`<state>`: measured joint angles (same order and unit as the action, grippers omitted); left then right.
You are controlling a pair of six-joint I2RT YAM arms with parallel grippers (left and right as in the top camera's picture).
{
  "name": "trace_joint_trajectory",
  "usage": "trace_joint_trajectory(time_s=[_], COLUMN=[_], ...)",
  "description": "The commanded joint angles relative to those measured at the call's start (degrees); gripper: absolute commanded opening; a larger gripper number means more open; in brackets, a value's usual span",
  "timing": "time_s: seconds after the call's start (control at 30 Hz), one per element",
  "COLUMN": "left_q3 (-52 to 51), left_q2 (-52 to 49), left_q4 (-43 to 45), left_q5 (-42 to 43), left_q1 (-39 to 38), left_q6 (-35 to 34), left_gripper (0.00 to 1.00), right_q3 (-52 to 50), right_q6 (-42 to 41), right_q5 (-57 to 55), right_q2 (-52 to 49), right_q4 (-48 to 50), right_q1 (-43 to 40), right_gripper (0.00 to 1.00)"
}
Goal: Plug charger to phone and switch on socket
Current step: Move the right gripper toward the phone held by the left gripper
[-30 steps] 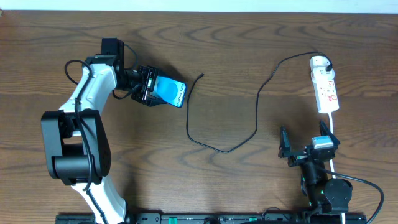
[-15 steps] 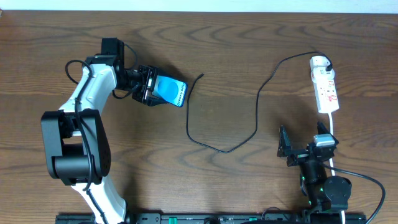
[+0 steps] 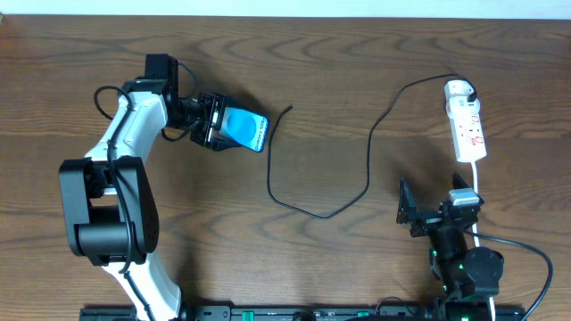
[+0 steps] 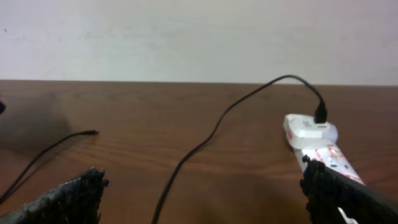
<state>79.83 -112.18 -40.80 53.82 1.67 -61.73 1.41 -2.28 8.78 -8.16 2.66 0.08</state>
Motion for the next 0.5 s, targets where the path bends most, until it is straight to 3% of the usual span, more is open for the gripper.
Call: trace_joint_trajectory(time_s=[0.0,0.47], left_q3=[0.13,0.13], left_q2=[1.29,1.29], left_q4=[1.86,2.67], left_q5=[4.31,8.28], left_q1=[0.31,0.31], left_q6=[-0.55,-4.63], left_gripper=[0.63,0.63], right_q3=[3.26,13.73], right_q6=[-3.28,-3.26], right_q5=[0.96,1.55], right_q2=[-3.43,-23.19], right_q4=[0.20,0.24], right_q1=[-0.42,-0.42], right_gripper=[0.99,0.99])
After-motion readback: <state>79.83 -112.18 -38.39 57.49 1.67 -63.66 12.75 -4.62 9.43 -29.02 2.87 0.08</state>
